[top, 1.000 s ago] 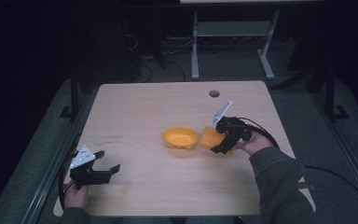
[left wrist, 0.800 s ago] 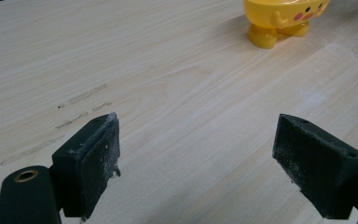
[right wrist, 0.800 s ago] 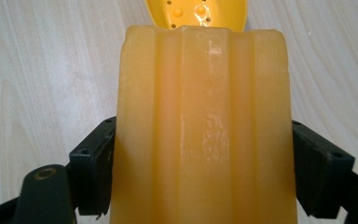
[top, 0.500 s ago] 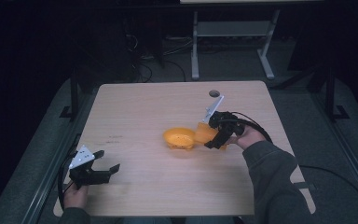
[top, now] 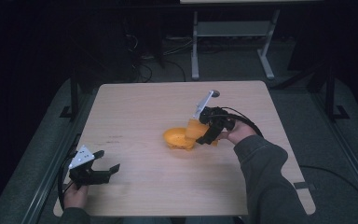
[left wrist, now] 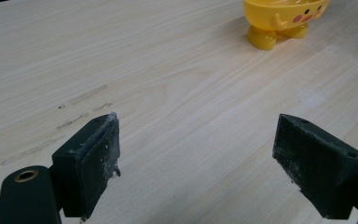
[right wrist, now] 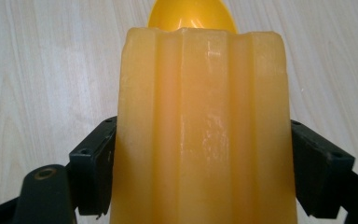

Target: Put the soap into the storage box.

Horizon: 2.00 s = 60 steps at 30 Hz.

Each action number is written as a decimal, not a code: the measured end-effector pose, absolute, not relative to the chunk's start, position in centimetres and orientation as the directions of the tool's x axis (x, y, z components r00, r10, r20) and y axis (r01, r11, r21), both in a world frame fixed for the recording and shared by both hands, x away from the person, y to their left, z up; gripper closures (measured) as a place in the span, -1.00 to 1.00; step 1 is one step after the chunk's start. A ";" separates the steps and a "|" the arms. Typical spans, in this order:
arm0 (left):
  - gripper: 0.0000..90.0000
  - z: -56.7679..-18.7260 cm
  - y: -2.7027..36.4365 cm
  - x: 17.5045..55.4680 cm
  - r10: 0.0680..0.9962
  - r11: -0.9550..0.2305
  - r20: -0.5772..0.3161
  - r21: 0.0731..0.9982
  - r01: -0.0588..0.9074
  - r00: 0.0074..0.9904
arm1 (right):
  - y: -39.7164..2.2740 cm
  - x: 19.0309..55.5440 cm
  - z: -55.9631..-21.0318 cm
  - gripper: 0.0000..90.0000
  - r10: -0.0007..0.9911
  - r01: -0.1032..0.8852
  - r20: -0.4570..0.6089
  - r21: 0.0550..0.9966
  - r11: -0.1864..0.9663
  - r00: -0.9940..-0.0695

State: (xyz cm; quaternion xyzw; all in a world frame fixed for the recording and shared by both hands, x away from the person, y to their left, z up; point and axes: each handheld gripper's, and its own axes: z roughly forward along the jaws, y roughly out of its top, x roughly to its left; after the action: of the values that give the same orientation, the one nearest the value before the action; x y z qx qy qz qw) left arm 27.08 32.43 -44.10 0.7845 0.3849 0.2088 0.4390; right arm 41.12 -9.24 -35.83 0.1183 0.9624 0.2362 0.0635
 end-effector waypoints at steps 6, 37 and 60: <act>-0.68 -44.1 32.4 27.1 0.787 -0.321 -0.006 0.850 0.417 0.617 | -8.6 41.5 -35.3 -0.54 0.249 0.185 -0.077 0.473 0.862 -0.965; -0.68 -44.2 32.3 27.1 0.780 -0.328 -0.007 0.847 0.419 0.625 | -4.1 43.1 -36.5 -0.55 0.174 0.125 -0.067 0.457 0.881 -0.982; -0.68 -44.2 32.3 27.1 0.780 -0.332 -0.005 0.844 0.421 0.626 | -1.8 44.0 -38.9 -0.55 0.147 0.117 -0.036 0.434 0.893 -0.988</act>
State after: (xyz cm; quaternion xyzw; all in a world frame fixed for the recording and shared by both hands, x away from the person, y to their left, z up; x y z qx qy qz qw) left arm 27.08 32.32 -44.22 0.7896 0.3800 0.2062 0.4355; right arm 44.04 -1.82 -38.86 0.0680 0.9724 0.2207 0.0337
